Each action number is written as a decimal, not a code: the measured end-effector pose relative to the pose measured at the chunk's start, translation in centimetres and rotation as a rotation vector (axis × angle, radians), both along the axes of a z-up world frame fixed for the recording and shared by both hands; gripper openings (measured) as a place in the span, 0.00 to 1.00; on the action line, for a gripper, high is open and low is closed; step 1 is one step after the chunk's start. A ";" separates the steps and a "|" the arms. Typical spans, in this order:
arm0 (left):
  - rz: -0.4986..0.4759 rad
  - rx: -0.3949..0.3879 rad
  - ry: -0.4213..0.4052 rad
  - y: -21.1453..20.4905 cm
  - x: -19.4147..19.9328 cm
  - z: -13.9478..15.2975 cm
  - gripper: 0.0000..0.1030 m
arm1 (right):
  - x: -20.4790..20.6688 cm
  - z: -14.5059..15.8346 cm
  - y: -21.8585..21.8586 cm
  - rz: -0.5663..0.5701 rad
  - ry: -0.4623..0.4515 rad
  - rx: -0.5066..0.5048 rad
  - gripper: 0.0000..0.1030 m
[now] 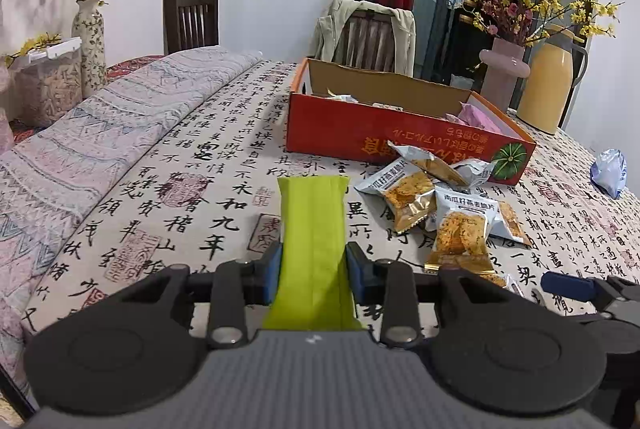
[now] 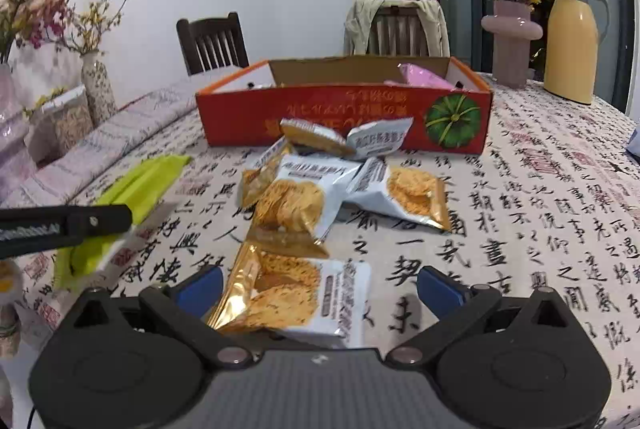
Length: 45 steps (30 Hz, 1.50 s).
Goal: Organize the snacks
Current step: 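Close the left tool on the green bar while the right tool grasps a cookie packet, then carry the green bar and cookie packet over the box and open both tools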
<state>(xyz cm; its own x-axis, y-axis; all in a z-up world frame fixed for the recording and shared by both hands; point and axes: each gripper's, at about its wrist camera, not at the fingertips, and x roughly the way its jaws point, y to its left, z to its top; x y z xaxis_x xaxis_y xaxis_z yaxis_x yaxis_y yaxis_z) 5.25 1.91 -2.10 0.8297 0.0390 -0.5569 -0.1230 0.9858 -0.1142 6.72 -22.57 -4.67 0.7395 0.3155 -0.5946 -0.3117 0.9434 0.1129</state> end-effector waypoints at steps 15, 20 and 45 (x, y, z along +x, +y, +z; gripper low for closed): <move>0.000 -0.009 0.020 0.3 -0.1 -0.6 0.33 | -0.8 -0.6 0.5 -0.010 -0.054 -0.053 0.73; -0.004 -0.010 0.019 0.1 -0.2 -0.6 0.33 | -0.8 -0.5 -0.2 -0.012 -0.058 -0.022 0.63; -0.039 0.012 -0.071 -1.2 -0.2 2.6 0.33 | -1.6 2.5 -2.9 -0.029 -0.195 0.029 0.43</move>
